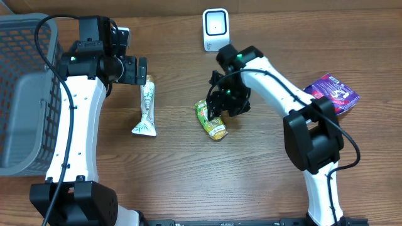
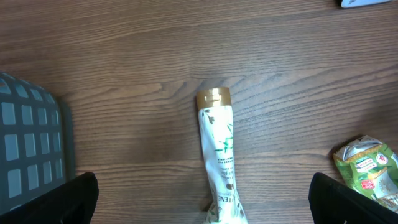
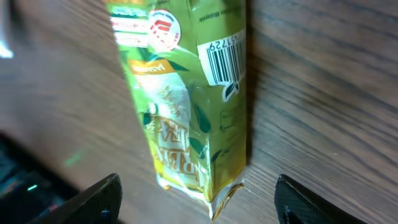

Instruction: Scan the item barcode

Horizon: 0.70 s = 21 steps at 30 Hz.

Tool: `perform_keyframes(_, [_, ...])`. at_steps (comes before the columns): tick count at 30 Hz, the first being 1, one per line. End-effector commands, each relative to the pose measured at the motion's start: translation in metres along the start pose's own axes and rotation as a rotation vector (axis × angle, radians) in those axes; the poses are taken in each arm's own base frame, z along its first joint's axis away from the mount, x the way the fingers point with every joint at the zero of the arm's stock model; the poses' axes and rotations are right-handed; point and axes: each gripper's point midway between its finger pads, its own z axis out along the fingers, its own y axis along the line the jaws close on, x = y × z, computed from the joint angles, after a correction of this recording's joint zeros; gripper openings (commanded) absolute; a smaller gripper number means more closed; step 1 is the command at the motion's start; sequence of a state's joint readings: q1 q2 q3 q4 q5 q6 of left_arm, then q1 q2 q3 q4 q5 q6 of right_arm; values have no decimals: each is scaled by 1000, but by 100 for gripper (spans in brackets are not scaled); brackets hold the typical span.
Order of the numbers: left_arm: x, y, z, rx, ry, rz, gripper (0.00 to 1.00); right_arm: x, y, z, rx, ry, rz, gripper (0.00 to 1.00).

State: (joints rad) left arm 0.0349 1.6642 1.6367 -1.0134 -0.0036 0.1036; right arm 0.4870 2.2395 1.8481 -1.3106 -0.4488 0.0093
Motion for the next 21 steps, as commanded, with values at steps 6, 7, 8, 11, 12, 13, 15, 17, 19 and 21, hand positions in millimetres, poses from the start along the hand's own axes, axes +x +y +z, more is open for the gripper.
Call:
perform_keyframes(6, [-4, 2, -11, -4, -29, -21, 99, 16, -4, 24, -240, 15, 11, 77])
perform_keyframes(7, [-4, 2, -11, -4, -29, -21, 99, 18, -7, 29, -245, 18, 17, 76])
perform_keyframes(8, [-4, 2, -11, -4, -29, -21, 100, 19, -8, 32, -248, 18, 19, 76])
perform_keyframes(11, [-4, 2, -11, -4, -29, -21, 100, 20, -10, 40, -262, 10, 21, 72])
perform_keyframes(12, [-4, 2, -11, -4, -29, -21, 100, 18, -10, 43, -270, 0, 32, 70])
perform_keyframes(13, [-4, 2, -11, -4, -29, -21, 99, 16, -10, 43, -271, -5, 41, 66])
perform_keyframes(15, [-4, 2, -11, -4, -29, -21, 100, 14, -10, 44, -279, -14, 54, 58])
perform_keyframes(17, [-4, 2, -11, -4, -29, -21, 99, 14, -9, 45, -283, -12, 55, 46])
perform_keyframes(19, [-4, 2, -11, -4, -29, -21, 100, 14, -9, 45, -282, -11, 57, 27])
perform_keyframes(21, [-4, 2, -11, -4, -29, -21, 100, 14, -9, 44, -282, -12, 57, 19])
